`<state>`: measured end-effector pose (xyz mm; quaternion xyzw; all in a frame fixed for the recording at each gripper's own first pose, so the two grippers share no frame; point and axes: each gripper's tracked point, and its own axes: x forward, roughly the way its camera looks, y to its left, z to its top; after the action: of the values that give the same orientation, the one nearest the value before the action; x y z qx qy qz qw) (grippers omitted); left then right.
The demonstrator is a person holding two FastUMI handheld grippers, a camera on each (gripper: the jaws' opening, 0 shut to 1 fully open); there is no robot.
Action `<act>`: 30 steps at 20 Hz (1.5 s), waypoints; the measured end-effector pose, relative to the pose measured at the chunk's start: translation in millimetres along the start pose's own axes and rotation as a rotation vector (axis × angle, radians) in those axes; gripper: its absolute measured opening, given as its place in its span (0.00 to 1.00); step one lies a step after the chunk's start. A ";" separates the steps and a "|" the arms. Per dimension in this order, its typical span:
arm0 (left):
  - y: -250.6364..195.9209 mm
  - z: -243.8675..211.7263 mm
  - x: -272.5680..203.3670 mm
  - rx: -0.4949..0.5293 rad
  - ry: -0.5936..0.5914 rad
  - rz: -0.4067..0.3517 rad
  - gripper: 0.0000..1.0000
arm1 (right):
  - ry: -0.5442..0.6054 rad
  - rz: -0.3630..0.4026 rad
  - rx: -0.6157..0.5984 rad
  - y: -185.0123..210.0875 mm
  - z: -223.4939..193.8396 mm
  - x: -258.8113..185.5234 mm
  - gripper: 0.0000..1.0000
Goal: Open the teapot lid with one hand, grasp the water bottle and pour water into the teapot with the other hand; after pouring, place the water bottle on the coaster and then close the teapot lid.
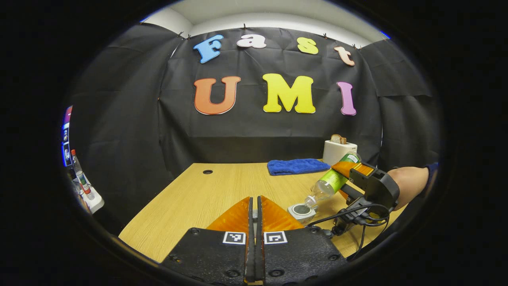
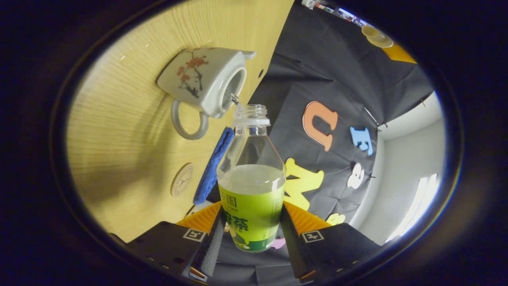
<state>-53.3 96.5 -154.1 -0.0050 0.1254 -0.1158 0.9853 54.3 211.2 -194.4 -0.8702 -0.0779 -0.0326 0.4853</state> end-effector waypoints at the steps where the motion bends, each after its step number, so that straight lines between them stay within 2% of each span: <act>1: 0.6 -1.4 0.2 -0.003 0.005 0.002 0.03 | -0.004 -0.020 -0.018 -4.7 -0.5 0.9 0.72; 8: -5.1 0.4 -0.5 0.006 0.001 -0.010 0.03 | -0.022 -0.113 -0.115 -29.1 1.4 -1.8 0.72; 17: -4.1 -1.1 0.0 0.005 0.008 -0.009 0.03 | -0.050 -0.190 -0.261 -49.6 10.6 -3.7 0.72; 28: -2.9 -0.9 -1.8 0.020 0.005 -0.005 0.03 | -0.056 -0.230 -0.310 -66.0 13.8 -7.8 0.71; 30: -4.0 0.4 0.0 0.023 0.004 -0.002 0.03 | -0.057 -0.202 -0.272 -55.1 12.7 -6.6 0.72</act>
<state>-54.2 92.6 -153.5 0.0062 0.1260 -0.1181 0.9849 38.3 249.8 -155.7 -0.9163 -0.1735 -0.0664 0.3547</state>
